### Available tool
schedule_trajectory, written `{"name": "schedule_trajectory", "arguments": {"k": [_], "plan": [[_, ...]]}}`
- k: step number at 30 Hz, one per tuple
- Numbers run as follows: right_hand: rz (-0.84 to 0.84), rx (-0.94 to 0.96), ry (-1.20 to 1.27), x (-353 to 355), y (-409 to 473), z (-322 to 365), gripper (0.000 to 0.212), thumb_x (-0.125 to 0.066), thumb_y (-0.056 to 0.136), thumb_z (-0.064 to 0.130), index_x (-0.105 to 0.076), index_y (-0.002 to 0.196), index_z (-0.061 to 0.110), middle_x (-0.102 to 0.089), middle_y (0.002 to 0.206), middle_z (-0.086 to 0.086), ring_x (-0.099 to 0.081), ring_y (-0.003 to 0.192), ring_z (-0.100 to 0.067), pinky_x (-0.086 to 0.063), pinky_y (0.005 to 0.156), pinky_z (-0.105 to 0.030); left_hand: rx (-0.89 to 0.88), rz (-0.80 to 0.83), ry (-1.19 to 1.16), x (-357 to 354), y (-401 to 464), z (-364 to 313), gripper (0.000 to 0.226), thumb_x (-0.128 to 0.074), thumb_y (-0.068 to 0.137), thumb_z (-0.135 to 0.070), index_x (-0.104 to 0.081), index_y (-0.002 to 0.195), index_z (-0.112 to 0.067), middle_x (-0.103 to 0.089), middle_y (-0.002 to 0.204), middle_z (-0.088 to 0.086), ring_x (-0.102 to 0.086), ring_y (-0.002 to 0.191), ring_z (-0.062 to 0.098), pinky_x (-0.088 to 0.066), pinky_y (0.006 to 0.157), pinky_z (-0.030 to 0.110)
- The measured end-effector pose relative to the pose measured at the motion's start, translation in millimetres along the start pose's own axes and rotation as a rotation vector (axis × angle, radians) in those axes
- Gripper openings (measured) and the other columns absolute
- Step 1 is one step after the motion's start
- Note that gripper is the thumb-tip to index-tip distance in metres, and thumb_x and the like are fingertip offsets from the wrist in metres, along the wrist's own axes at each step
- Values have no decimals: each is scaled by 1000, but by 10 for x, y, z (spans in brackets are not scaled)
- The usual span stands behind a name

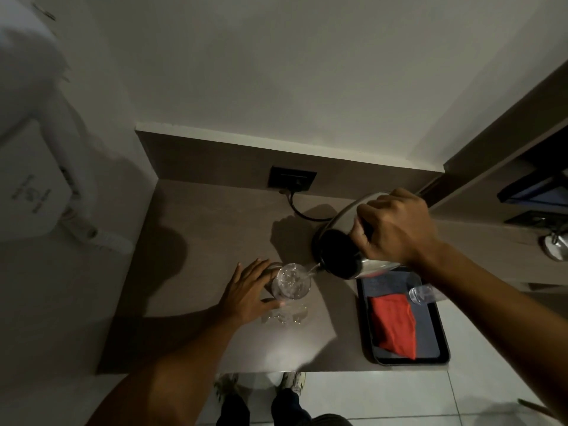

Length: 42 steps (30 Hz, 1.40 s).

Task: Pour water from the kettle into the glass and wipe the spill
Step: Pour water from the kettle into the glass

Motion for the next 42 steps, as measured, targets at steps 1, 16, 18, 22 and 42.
{"name": "schedule_trajectory", "arguments": {"k": [1,16,18,22,42], "plan": [[2,0,-5,3,-1,-2,27,-45,87,33,-29,65,29,-47,52,2,-33,46,-18,-26,65,-27,3,3,4,-2,-4,-1,95,-46,74,-83,-26,151,-31,-24,163,-4,-11,151,16,-4,122,55],[85,-31,-48,56,37,-17,33,-32,91,40,-34,61,25,-51,53,1,-34,47,-18,-26,66,-27,-3,10,6,-18,0,9,93,-44,76,-84,-26,151,-31,-22,164,-3,-8,151,17,-2,121,55],[113,-22,-54,48,41,-9,34,-33,91,41,-36,61,24,-51,53,2,-40,45,-20,-27,66,-27,-4,14,3,-22,3,13,93,-44,76,-84,-25,151,-32,-22,164,-4,-8,152,17,-2,121,55],[166,-33,-55,55,76,-5,35,-37,89,39,-43,61,21,-51,54,2,-45,46,-21,-37,67,-30,-3,0,8,-24,1,11,93,-44,76,-85,-26,151,-33,-23,163,-5,-10,151,17,-5,121,56],[219,-19,-36,89,159,21,40,-36,91,43,-48,62,18,-51,55,1,-45,45,-21,-42,67,-32,-18,-5,-5,-4,-9,-3,91,-45,78,-83,-28,151,-31,-22,164,-3,-9,152,18,-3,121,56]]}}
Point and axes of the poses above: each hand's wrist, its own y-axis towards the middle knuckle, its own x-axis out of the back of the hand, z = x × y, the point moved 4 cm from there along y, towards the middle knuckle
